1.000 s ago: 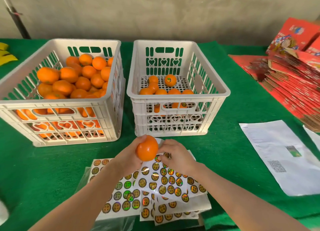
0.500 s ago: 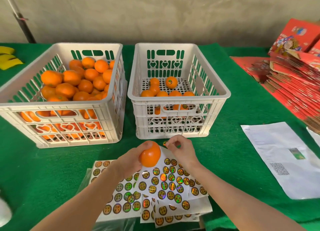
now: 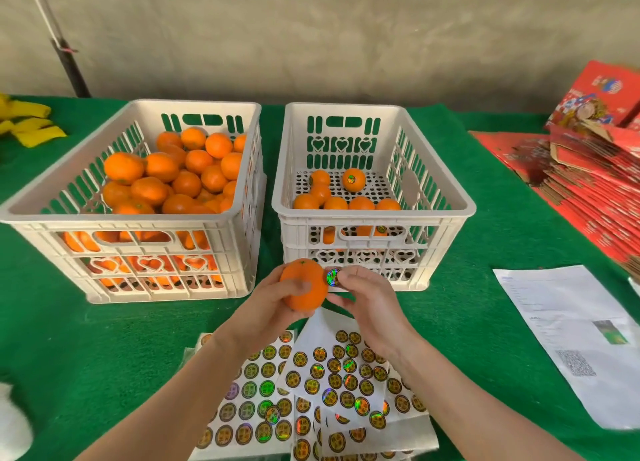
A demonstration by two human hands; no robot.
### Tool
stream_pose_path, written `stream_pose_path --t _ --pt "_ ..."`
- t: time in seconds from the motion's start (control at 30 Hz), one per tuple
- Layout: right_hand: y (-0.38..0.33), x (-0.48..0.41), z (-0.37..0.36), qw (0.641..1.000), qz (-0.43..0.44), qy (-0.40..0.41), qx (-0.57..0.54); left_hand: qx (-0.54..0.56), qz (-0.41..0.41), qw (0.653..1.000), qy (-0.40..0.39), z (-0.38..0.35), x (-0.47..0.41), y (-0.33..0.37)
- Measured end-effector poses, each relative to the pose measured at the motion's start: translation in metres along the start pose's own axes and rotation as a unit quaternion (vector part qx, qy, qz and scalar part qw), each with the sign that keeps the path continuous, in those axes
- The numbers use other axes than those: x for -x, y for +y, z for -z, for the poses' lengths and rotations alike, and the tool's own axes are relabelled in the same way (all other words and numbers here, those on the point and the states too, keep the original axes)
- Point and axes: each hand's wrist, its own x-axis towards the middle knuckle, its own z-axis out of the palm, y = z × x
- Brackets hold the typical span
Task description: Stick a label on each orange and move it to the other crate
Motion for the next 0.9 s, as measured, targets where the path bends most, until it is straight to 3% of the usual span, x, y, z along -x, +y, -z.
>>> stream_pose_path --t 0.13,0.47,0.67,0.77,0.9 --pt "-0.004 0.003 -0.013 0.994 0.064 -0.012 0.093 0.077 0.010 0.996 0.039 -0.006 -0.002 0.007" --pt "-0.007 0.007 -0.031 0.955 0.175 0.007 0.241 0.040 -0.023 0.998 0.036 -0.012 0.006 0.022" --pt "0.001 0.007 -0.036 0.938 0.244 0.035 0.244 0.023 -0.061 0.996 0.054 -0.016 0.011 0.025" --pt "0.004 0.008 -0.041 0.948 0.245 0.054 0.197 -0.001 -0.085 0.993 0.079 -0.018 0.016 0.028" --pt "0.001 0.011 -0.043 0.934 0.264 -0.003 0.239 -0.032 -0.122 0.986 0.106 -0.021 0.022 0.038"
